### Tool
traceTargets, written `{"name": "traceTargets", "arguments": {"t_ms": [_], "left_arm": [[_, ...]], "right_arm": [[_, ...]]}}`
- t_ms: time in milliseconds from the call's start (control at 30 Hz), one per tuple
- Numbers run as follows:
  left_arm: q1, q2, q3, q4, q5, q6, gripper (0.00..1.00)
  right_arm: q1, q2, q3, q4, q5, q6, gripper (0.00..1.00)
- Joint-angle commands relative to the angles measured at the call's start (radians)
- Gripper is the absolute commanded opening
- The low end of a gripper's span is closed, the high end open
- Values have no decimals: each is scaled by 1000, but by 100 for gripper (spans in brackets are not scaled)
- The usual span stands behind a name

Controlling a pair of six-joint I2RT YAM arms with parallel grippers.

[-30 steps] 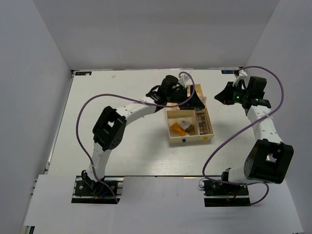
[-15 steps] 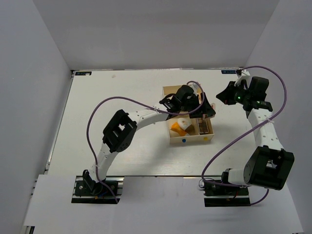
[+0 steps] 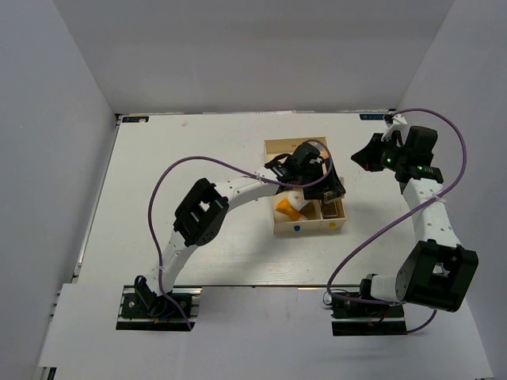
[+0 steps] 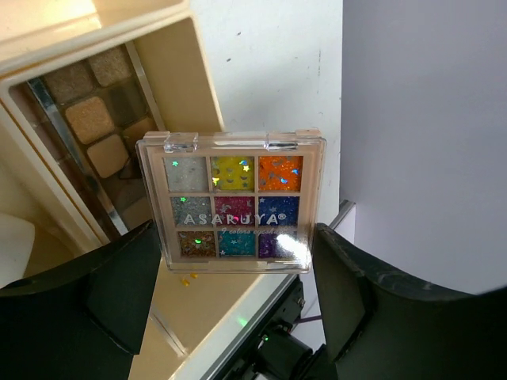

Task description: Organize the makeup

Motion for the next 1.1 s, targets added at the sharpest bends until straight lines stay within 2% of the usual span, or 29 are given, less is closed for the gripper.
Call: {"name": "traceTargets", "arguments": {"t_ms": [0,100,433,500,900,967,1067], "left_arm": [[-10,-2,83,-93,-36,-4,59],[-10,2,91,-129,-50,-8,72],[-10,9,98,-142,-49,-20,87],[-10,9,103,-142,-53,-24,92],[-10,-18,108,-113,-59,-36,96],[-10,-55,104,-102,-78,-28,96],[-10,-130,68,-70,-102,10,96]], "right_arm": [[-6,-37,-9,39,-13,11,0],[-5,-45,-18,39,-13,11,0],[-6,-48,-20,44,-13,15,0],[-5,-48,-20,47,-12,15,0],[-6,-57,-28,45,-12,13,0],[-6,-62,-26,41,-19,8,0],[-6,-74,-23,38,-36,-7,5]]}}
